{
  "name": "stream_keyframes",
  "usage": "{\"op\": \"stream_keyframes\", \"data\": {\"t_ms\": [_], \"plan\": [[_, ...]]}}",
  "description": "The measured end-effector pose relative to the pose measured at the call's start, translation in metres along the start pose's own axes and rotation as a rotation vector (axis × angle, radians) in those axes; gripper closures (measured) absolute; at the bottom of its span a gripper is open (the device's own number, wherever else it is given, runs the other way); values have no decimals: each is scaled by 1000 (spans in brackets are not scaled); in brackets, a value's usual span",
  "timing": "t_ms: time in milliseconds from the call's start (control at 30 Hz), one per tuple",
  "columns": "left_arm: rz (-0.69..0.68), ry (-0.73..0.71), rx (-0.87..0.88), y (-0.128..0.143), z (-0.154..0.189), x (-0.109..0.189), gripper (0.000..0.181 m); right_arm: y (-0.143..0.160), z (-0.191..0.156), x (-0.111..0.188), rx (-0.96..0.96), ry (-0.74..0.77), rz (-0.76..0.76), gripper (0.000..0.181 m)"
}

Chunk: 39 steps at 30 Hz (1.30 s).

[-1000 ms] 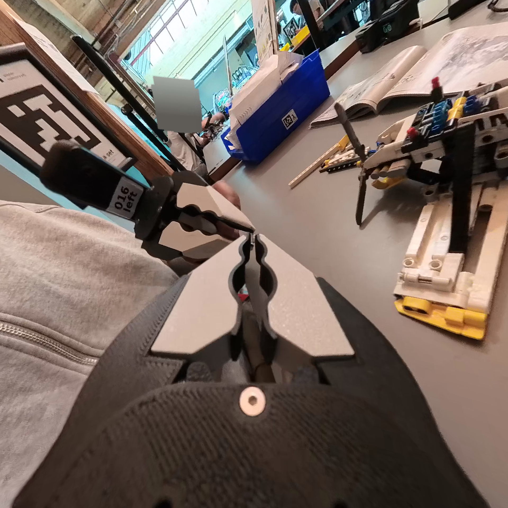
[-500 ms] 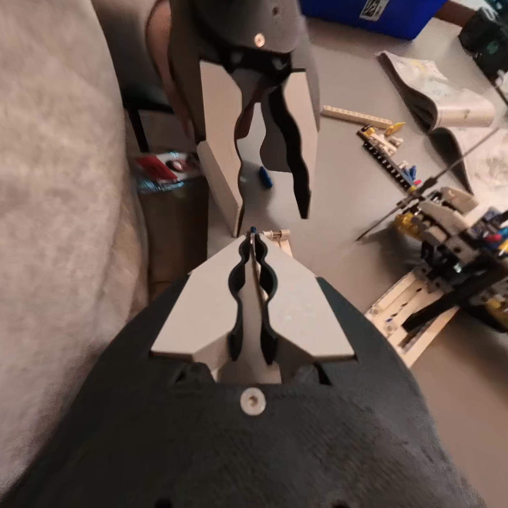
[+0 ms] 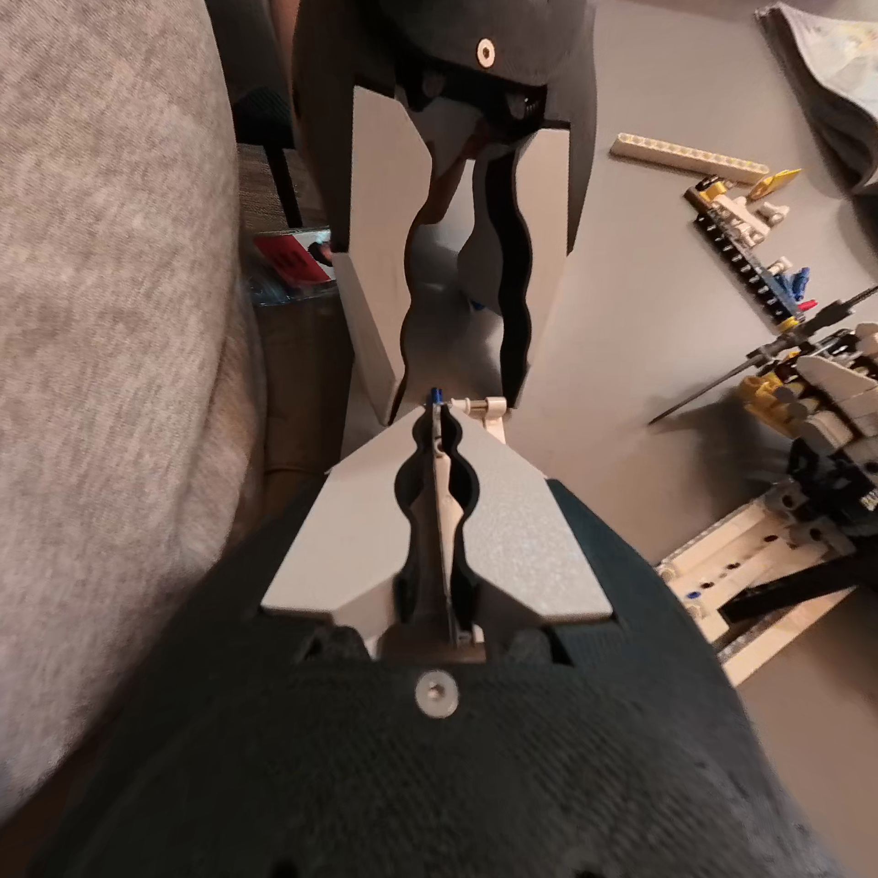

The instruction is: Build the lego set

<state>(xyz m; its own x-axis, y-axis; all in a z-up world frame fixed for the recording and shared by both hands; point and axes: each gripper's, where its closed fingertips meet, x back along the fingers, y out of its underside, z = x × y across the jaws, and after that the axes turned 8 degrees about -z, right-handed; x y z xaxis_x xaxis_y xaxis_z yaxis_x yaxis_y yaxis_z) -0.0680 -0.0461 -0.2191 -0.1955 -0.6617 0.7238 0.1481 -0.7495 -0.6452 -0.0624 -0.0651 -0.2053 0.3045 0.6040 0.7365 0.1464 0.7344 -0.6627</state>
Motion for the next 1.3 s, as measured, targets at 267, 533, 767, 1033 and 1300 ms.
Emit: {"op": "stream_keyframes", "data": {"t_ms": [267,533,767,1033,1300], "plan": [[-4,13,14,0,0,0,133,-2,1,-2,-3,-6,3,180],[-7,-4,8,0,-1,0,136,-1,3,-2,-7,28,0,174],[-14,-25,0,1,-3,1,139,-1,6,-3,-31,48,1,164],[-26,-61,4,8,-7,6,149,0,9,-4,-65,43,2,159],[-28,-41,1,10,-2,5,176,1,10,-6,-85,35,-10,153]]}}
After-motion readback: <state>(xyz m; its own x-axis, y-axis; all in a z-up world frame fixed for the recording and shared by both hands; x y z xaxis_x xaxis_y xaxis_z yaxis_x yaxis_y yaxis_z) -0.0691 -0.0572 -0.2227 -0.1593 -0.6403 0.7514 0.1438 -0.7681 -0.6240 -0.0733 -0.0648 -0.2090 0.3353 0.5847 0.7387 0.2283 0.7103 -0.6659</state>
